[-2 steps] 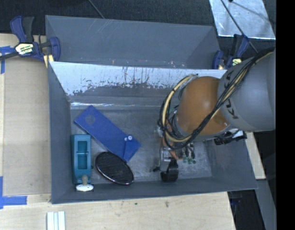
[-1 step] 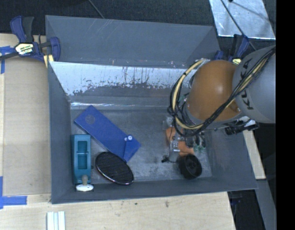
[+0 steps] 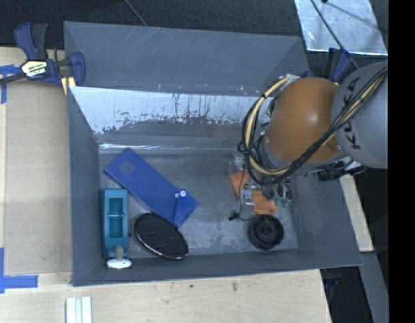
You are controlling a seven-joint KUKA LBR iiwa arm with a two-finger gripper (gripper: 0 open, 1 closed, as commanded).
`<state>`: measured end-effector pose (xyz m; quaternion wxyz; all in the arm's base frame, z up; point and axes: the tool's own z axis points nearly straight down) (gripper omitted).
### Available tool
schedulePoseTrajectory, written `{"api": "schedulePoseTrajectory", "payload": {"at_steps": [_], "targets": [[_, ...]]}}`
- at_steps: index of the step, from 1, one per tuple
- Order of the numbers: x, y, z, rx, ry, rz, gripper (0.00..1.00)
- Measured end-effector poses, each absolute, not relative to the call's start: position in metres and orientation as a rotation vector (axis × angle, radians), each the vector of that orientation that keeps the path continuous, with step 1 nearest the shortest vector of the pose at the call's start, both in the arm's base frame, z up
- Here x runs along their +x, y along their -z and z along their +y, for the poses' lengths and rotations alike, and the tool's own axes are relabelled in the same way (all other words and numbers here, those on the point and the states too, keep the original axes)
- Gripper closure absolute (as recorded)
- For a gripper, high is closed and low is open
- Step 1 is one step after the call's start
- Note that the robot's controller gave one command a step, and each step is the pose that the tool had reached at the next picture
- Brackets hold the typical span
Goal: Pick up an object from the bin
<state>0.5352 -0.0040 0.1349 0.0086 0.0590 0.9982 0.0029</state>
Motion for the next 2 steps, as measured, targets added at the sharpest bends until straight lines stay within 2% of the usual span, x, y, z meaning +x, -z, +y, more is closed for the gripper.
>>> {"api": "schedulePoseTrajectory", "payload": {"at_steps": [1,2], "targets": [[0.5158,-0.088,-0.0678,0.227,0.003,3.132,0.0],[0.5071,-0.0908,-0.0692,0.243,0.004,3.135,0.0]]}}
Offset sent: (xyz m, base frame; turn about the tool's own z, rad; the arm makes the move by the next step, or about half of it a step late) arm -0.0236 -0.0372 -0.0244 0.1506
